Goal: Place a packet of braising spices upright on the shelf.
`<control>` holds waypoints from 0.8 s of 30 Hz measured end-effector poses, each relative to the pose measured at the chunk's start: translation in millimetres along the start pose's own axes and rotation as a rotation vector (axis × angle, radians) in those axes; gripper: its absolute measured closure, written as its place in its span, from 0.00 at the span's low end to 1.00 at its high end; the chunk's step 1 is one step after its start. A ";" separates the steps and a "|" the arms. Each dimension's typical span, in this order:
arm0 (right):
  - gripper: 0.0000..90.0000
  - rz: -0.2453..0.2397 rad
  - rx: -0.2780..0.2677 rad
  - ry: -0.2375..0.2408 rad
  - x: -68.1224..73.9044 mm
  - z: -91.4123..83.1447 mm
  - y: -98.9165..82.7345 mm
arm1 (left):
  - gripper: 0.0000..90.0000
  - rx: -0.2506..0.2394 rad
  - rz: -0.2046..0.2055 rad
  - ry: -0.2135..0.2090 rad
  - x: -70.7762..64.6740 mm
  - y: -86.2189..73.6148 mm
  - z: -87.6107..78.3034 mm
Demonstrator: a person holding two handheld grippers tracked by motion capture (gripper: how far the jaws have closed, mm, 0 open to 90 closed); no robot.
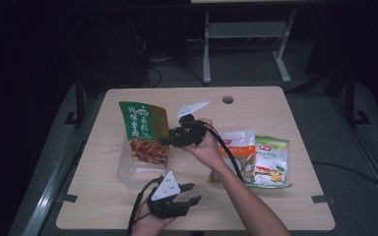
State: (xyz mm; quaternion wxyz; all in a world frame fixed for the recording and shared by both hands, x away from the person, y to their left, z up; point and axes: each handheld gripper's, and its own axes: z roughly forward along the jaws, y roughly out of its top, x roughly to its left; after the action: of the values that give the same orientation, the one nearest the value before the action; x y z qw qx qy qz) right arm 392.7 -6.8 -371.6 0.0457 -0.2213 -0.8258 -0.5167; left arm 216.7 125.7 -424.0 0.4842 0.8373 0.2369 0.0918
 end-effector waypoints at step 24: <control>0.52 0.103 0.057 -0.147 -15.4 -114.5 -54.7 | 0.51 0.001 -0.025 0.011 10.0 6.6 10.4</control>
State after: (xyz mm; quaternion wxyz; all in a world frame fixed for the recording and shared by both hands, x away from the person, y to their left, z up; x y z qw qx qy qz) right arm 366.3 -131.9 -369.0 0.0179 -0.2994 -0.8288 -0.4724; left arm 231.4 119.9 -424.4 0.4836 0.8340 0.2498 0.0900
